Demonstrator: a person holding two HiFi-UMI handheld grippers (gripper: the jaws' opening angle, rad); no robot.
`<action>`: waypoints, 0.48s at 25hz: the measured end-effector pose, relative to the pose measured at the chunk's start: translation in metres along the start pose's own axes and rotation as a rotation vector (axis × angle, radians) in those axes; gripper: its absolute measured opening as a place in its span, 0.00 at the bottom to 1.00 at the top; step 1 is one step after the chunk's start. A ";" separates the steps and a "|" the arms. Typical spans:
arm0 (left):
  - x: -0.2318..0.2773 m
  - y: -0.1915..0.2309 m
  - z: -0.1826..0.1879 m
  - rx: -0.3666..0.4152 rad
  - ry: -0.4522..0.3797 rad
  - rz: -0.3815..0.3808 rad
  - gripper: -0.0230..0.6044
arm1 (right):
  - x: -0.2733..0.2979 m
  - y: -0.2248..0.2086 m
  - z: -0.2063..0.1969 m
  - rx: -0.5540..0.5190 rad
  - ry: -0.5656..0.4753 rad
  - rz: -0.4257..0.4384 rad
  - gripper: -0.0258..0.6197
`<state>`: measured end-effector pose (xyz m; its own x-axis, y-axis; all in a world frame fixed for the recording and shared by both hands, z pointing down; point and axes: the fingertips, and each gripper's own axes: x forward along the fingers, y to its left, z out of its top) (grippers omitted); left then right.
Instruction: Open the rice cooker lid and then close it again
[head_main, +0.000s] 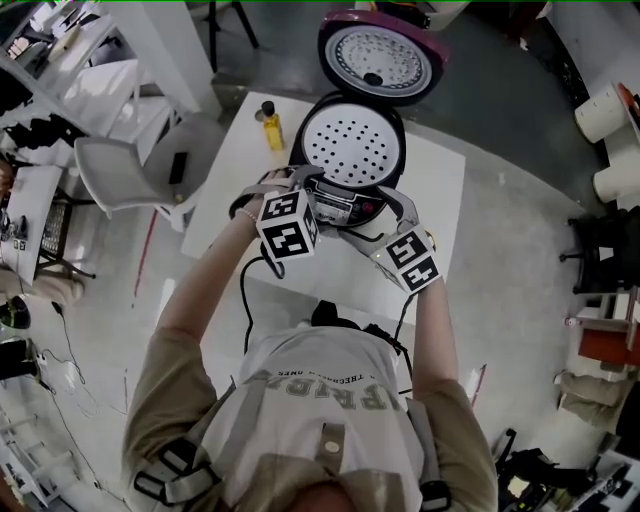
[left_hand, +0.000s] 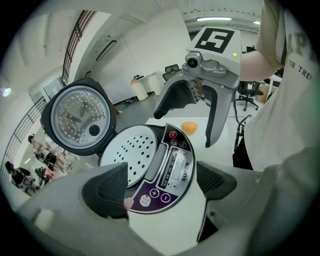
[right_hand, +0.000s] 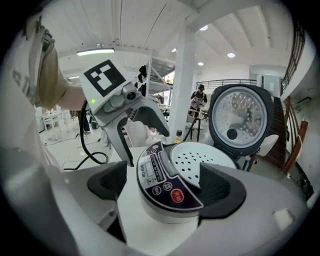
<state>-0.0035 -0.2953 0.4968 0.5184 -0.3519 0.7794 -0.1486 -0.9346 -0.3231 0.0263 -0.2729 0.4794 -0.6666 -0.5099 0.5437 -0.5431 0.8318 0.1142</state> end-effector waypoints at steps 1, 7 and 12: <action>-0.003 0.004 0.000 -0.001 -0.001 0.004 0.74 | -0.003 -0.004 0.002 0.003 -0.012 -0.008 0.71; -0.014 0.025 0.005 -0.004 -0.002 0.006 0.74 | -0.017 -0.032 0.009 0.026 -0.048 -0.036 0.71; -0.015 0.046 0.008 0.017 0.006 0.028 0.74 | -0.024 -0.054 0.016 0.015 -0.059 -0.056 0.71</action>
<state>-0.0115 -0.3329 0.4660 0.5094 -0.3779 0.7731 -0.1482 -0.9235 -0.3538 0.0635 -0.3095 0.4466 -0.6636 -0.5683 0.4865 -0.5882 0.7982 0.1302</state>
